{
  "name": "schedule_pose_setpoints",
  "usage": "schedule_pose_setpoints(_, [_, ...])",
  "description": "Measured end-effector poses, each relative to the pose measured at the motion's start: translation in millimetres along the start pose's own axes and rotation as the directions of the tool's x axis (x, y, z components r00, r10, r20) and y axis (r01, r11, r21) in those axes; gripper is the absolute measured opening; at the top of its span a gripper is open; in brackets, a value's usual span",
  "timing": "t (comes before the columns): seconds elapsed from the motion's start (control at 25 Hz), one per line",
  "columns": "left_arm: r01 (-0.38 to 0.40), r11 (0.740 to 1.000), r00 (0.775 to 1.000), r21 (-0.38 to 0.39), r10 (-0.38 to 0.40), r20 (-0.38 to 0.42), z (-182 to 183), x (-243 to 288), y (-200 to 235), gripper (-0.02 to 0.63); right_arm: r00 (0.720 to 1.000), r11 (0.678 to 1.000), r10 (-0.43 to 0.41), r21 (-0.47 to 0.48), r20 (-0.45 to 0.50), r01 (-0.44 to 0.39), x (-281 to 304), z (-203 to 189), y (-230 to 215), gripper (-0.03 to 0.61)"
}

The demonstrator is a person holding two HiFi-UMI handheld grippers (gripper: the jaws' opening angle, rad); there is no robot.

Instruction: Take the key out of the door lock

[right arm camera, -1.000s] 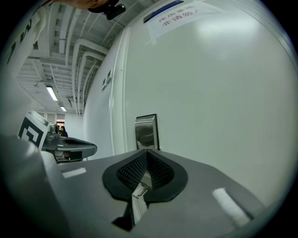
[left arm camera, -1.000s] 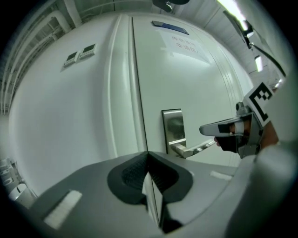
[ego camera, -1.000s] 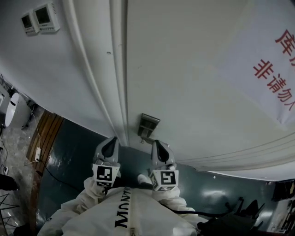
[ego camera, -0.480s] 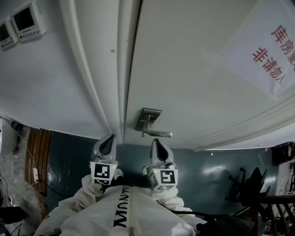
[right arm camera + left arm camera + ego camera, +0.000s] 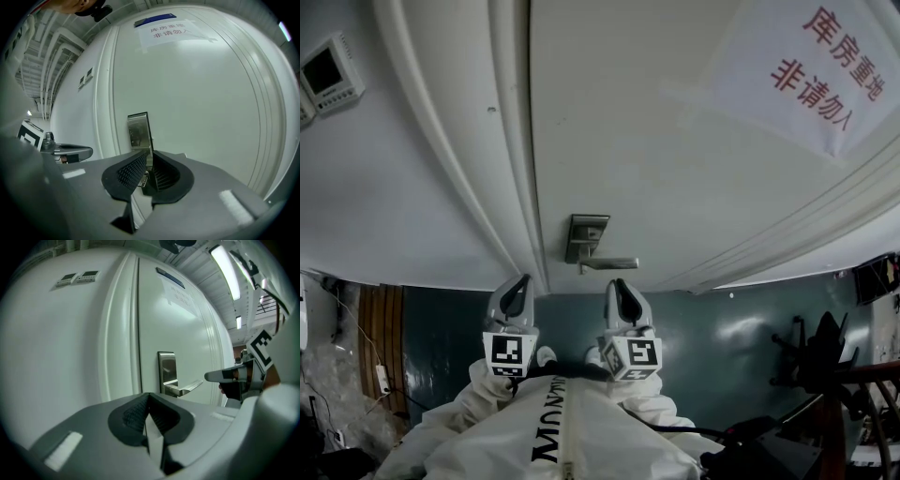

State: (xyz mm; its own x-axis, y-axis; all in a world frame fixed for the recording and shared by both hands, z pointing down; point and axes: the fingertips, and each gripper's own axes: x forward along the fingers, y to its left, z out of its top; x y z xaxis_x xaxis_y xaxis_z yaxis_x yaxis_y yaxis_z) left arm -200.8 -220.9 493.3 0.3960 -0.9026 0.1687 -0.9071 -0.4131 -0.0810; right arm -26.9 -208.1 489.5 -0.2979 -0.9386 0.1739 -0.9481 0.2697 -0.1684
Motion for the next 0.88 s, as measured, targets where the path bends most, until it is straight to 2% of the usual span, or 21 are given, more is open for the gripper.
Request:
schedule_pose_setpoints(0.12, [0.0, 1.0, 1.0, 0.009, 0.0, -0.011, -2, 1, -1, 0.0, 1.0, 1.0, -0.005, 0.005, 0.0, 0.005, 0, -3, -2, 0.043])
schedule_pose_setpoints(0.2, [0.004, 1.0, 1.0, 0.016, -0.004, -0.016, -3, 1, -3, 0.0, 1.0, 0.999, -0.007, 0.044, -0.005, 0.007, 2, -8, -5, 0.071])
schedule_pose_setpoints(0.32, [0.005, 1.0, 1.0, 0.025, -0.005, -0.021, -4, -1, -3, 0.0, 1.0, 0.987, 0.018, 0.159, 0.007, -0.019, 7, -16, -8, 0.137])
schedule_pose_setpoints(0.4, [0.002, 1.0, 1.0, 0.03, -0.002, -0.025, -4, -3, 0, 0.0, 0.999, 0.965, 0.038, 0.26, 0.014, -0.04, 11, -24, -8, 0.16])
schedule_pose_setpoints(0.48, [-0.003, 0.999, 1.0, 0.035, 0.004, -0.028, -4, -4, 4, 0.0, 0.998, 0.92, 0.057, 0.389, 0.007, -0.056, 17, -35, -10, 0.174])
schedule_pose_setpoints(0.56, [-0.011, 0.999, 0.999, 0.039, 0.012, -0.035, -5, -6, 7, 0.0, 0.997, 0.86, 0.075, 0.507, 0.0, -0.064, 24, -47, -13, 0.176])
schedule_pose_setpoints(0.72, [-0.008, 0.999, 0.999, 0.051, 0.01, -0.048, -8, -8, 10, 0.0, 0.996, 0.758, 0.084, 0.65, -0.002, -0.063, 37, -68, -18, 0.163])
schedule_pose_setpoints(0.8, [-0.002, 0.998, 0.998, 0.055, 0.005, -0.056, -8, -8, 10, 0.0, 0.995, 0.692, 0.101, 0.719, -0.006, -0.066, 45, -82, -17, 0.155])
schedule_pose_setpoints(0.88, [-0.003, 0.998, 0.998, 0.06, 0.007, -0.065, -10, -9, 12, 0.0, 0.992, 0.599, 0.124, 0.797, 0.005, -0.079, 53, -93, -14, 0.15])
